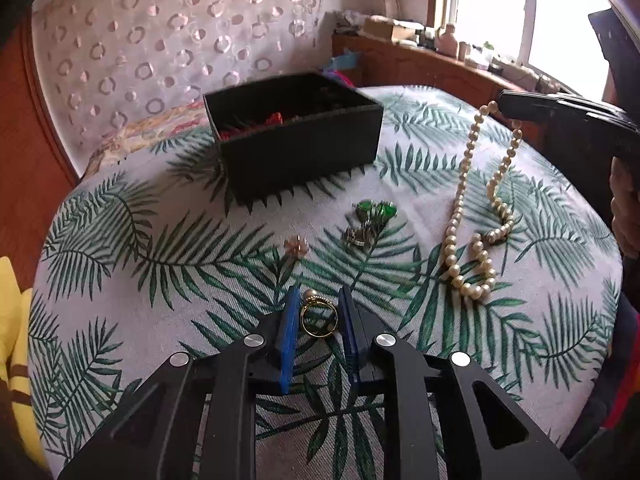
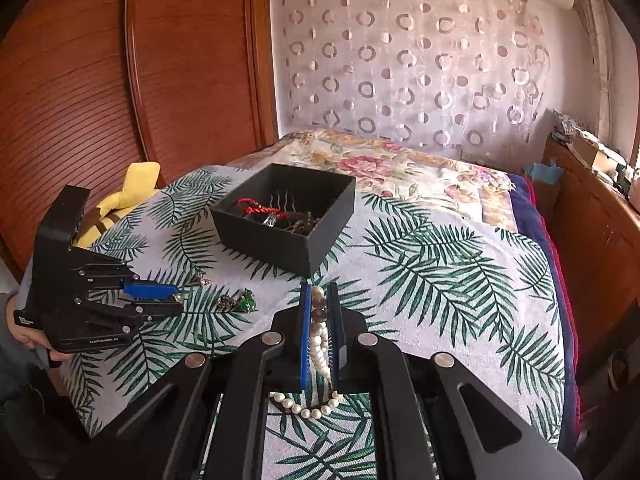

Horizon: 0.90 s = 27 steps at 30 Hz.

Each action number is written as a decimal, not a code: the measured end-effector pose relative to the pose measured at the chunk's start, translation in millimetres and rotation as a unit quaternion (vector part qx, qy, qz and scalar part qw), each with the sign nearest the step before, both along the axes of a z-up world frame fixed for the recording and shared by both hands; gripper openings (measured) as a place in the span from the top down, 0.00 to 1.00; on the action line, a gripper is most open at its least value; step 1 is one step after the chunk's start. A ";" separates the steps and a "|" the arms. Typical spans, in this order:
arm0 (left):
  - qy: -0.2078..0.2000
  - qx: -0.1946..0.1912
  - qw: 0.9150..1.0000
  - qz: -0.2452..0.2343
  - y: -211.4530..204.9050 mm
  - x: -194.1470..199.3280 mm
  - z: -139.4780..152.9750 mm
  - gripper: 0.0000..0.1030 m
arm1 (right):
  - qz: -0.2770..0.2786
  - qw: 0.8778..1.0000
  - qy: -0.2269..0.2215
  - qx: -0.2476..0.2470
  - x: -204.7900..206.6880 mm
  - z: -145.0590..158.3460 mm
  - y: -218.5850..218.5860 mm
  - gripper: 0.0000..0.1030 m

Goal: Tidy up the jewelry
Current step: 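Lift the pearl necklace with the right gripper while the left gripper grasps the gold ring, then carry the ring and pearls over the black box and open both grippers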

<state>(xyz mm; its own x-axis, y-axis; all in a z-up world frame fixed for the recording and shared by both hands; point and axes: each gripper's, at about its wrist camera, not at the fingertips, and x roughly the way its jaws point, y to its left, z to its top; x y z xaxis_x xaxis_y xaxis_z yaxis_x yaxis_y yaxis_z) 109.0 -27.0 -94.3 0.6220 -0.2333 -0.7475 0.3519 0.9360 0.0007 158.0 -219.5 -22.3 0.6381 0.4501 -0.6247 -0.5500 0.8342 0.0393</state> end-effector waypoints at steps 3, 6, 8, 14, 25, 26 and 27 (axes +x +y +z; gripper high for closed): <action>-0.011 -0.009 1.000 0.006 3.5 -1.7 10.2 0.82 | 0.003 1.000 -0.006 0.005 0.1 8.3 -0.1 0.92; -0.022 -0.017 1.000 0.009 7.1 -1.7 21.8 0.82 | 0.004 1.000 -0.017 0.008 0.4 19.1 0.2 0.92; -0.029 -0.023 0.999 0.013 10.2 -0.7 29.7 0.82 | 0.005 1.000 -0.023 0.010 1.2 27.2 0.3 0.92; -0.048 -0.040 0.998 0.025 18.9 8.6 49.6 0.82 | 0.010 0.999 -0.048 0.011 8.3 55.1 7.8 0.92; -0.072 -0.049 0.996 0.031 18.9 31.1 75.8 0.82 | 0.014 0.996 -0.089 0.018 26.1 108.1 21.0 0.92; -0.073 -0.048 0.996 0.032 19.2 32.7 76.7 0.82 | 0.014 0.995 -0.093 0.017 28.0 113.0 22.4 0.92; -0.074 -0.047 0.996 0.033 19.3 35.0 77.7 0.82 | 0.014 0.995 -0.098 0.015 30.5 118.9 24.4 0.92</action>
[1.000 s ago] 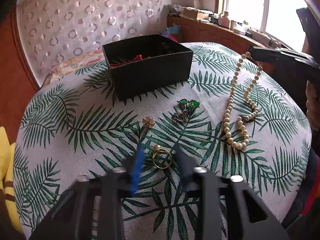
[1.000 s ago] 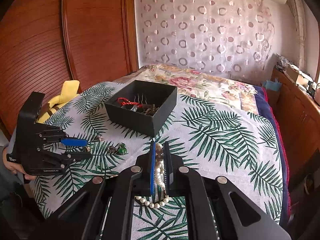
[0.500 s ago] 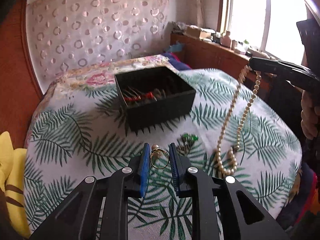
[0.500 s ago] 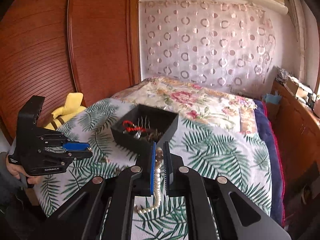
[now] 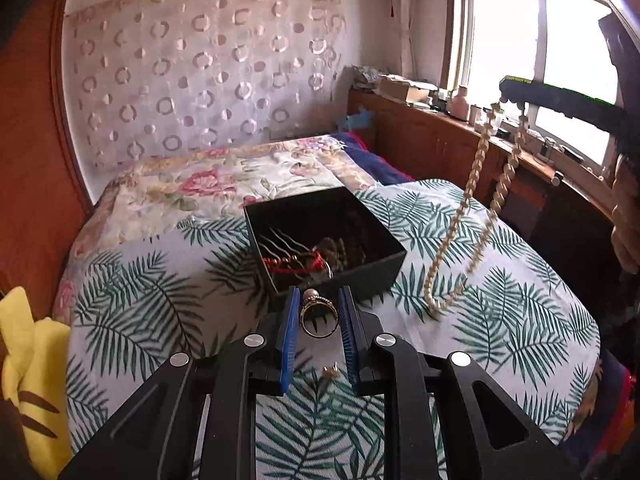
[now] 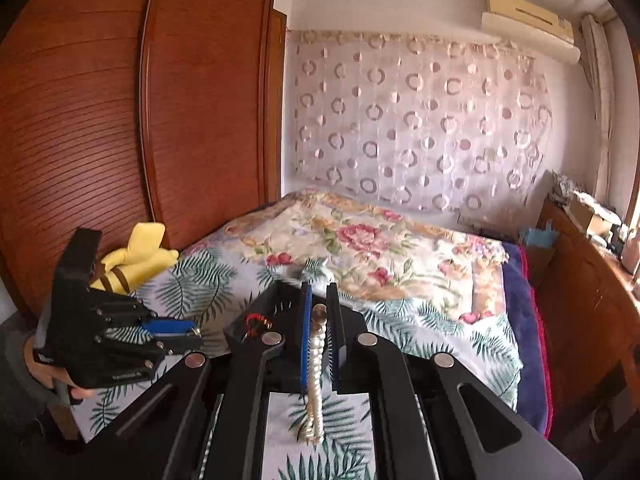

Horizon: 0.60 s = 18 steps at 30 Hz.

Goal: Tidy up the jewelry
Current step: 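Carry the ring and pearls over the black box and open both grippers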

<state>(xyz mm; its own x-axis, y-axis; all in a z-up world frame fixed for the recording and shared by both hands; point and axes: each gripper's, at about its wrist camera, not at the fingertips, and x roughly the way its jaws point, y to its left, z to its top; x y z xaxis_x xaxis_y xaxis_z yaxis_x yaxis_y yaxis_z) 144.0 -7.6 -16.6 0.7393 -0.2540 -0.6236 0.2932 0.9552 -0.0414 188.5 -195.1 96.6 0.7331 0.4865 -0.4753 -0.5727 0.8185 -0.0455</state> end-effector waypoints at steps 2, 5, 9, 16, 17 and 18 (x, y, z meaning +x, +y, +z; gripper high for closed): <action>-0.001 0.002 1.000 0.000 0.0 5.5 1.5 0.82 | 0.001 1.000 -0.008 -0.008 4.7 8.4 5.3 0.92; -0.003 0.006 1.000 0.000 -0.1 15.5 3.2 0.82 | 0.001 1.000 -0.020 -0.020 11.9 20.3 12.2 0.92; -0.004 -0.001 1.000 0.001 1.4 28.4 4.1 0.82 | 0.006 0.999 -0.034 -0.025 24.2 36.6 16.6 0.92; 0.000 -0.001 1.000 0.005 0.2 56.1 1.5 0.82 | 0.019 0.999 -0.044 -0.023 44.3 55.7 28.1 0.92; 0.002 -0.002 1.000 0.005 0.1 61.0 0.8 0.82 | 0.021 0.998 -0.045 -0.023 47.3 56.6 29.9 0.92; 0.003 -0.002 1.000 0.006 -0.1 65.3 -0.2 0.82 | 0.023 0.998 -0.046 -0.024 49.2 57.3 31.6 0.92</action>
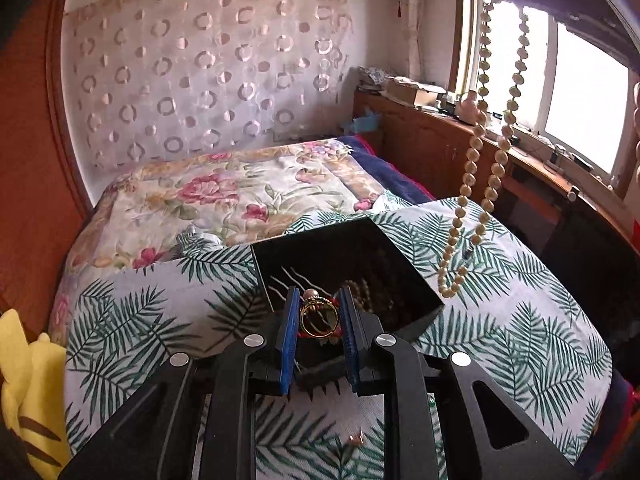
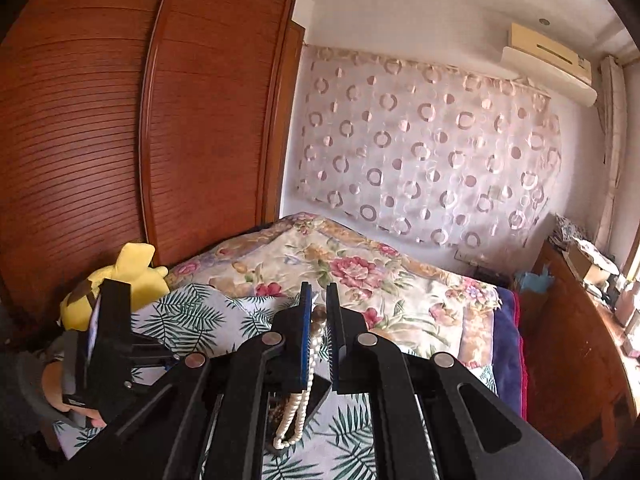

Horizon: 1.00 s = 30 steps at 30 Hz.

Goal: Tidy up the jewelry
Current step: 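Carry the ring and pearls over the black box and open both grippers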

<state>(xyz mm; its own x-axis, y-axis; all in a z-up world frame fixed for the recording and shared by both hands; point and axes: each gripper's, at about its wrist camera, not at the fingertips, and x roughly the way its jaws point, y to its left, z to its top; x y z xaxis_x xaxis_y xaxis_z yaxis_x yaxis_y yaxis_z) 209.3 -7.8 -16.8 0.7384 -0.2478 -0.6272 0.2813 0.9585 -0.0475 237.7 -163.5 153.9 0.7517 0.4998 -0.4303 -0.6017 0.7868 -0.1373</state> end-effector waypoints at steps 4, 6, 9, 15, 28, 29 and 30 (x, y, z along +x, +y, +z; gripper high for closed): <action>0.007 -0.001 1.000 0.002 -1.0 15.3 -6.3 0.82 | 0.013 1.000 0.010 0.005 12.9 -3.4 6.1 0.92; 0.010 0.000 1.000 0.004 -1.2 21.0 -10.8 0.82 | 0.018 1.000 0.018 0.008 18.2 -7.7 8.1 0.92; 0.019 -0.004 1.000 0.006 0.0 31.1 -18.1 0.82 | 0.028 0.999 0.035 0.011 27.9 -19.7 11.4 0.92; 0.031 -0.008 0.999 0.012 2.7 42.2 -30.0 0.76 | 0.038 0.994 0.100 -0.003 48.6 -75.9 23.5 0.92; 0.014 -0.013 1.000 0.010 12.5 9.4 -21.6 0.47 | 0.038 0.987 0.153 -0.003 43.6 -141.3 32.6 0.56; 0.013 -0.012 1.000 0.010 14.2 4.1 -22.1 0.46 | 0.038 0.987 0.154 0.000 41.1 -140.7 28.0 0.56; 0.013 -0.013 1.000 0.010 16.6 -1.9 -23.2 0.46 | 0.039 0.987 0.156 0.002 38.4 -140.9 25.6 0.56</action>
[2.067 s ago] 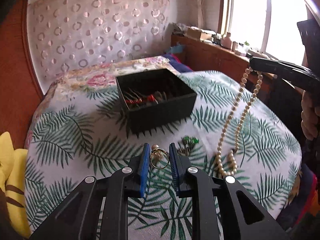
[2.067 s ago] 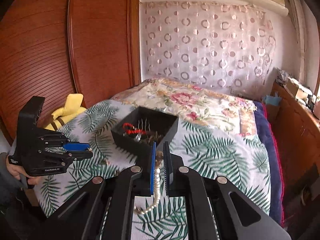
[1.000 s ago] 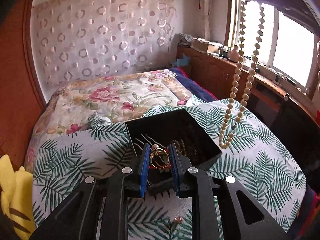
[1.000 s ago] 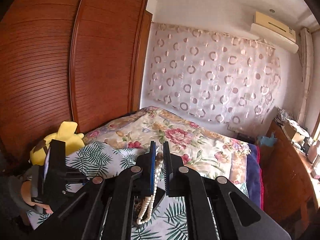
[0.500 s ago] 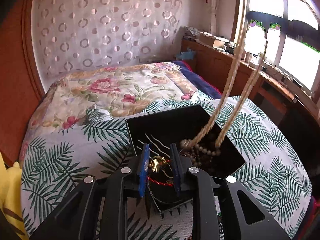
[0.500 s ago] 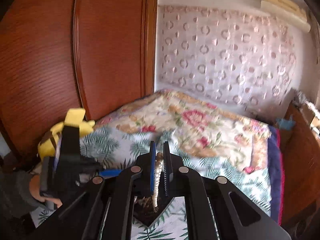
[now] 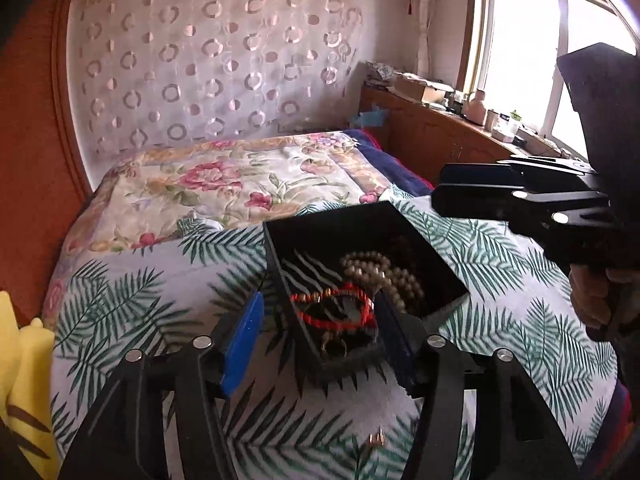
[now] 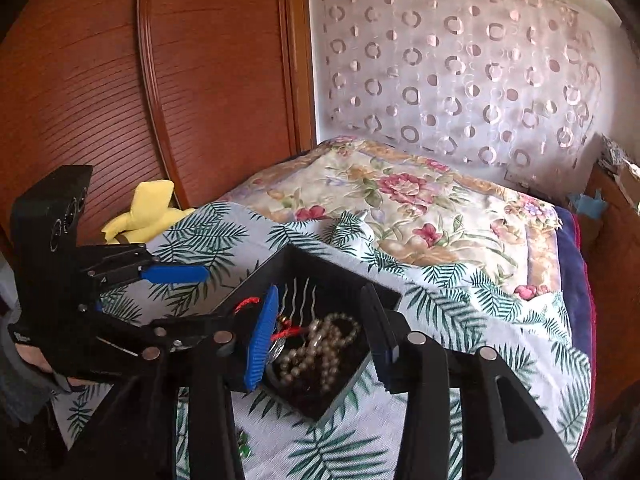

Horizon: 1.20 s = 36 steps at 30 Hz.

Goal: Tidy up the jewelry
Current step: 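Carry the ring and pearls over the black box and open both grippers, then grasp the green earring with the right gripper while the left gripper grasps a silver stud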

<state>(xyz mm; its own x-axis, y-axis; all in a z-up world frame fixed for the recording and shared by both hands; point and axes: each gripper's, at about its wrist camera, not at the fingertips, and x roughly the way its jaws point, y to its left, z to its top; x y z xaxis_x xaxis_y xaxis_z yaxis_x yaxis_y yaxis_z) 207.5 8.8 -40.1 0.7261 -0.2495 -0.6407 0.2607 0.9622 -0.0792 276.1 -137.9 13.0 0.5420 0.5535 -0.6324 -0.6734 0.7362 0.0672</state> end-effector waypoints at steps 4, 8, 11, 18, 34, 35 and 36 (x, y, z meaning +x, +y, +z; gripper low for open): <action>0.013 -0.003 1.000 0.002 9.4 -17.5 -9.3 0.45 | 0.011 1.000 0.013 -0.002 -25.8 -12.7 -6.8 0.57; 0.023 -0.007 1.000 0.015 18.1 -31.8 -20.3 0.45 | 0.026 0.999 0.037 -0.026 -49.5 -40.1 -4.3 0.68; 0.030 -0.007 0.999 0.018 22.2 -40.4 -27.2 0.45 | 0.034 0.997 0.060 -0.038 -61.4 -62.1 -2.1 0.70; 0.041 -0.004 0.999 0.018 26.1 -53.0 -36.1 0.45 | 0.035 0.994 0.092 -0.052 -70.6 -90.8 3.4 0.77; 0.059 -0.004 0.998 -0.013 1.4 -56.4 -48.0 0.45 | 0.031 0.993 0.089 -0.069 -81.4 -98.0 7.4 0.85; 0.061 -0.001 0.998 -0.017 -1.6 -56.3 -49.4 0.45 | 0.028 0.994 0.088 -0.064 -81.0 -96.4 4.7 0.85; 0.062 0.002 0.998 -0.019 -4.2 -55.8 -50.3 0.45 | 0.026 0.994 0.086 -0.060 -80.3 -93.6 2.2 0.85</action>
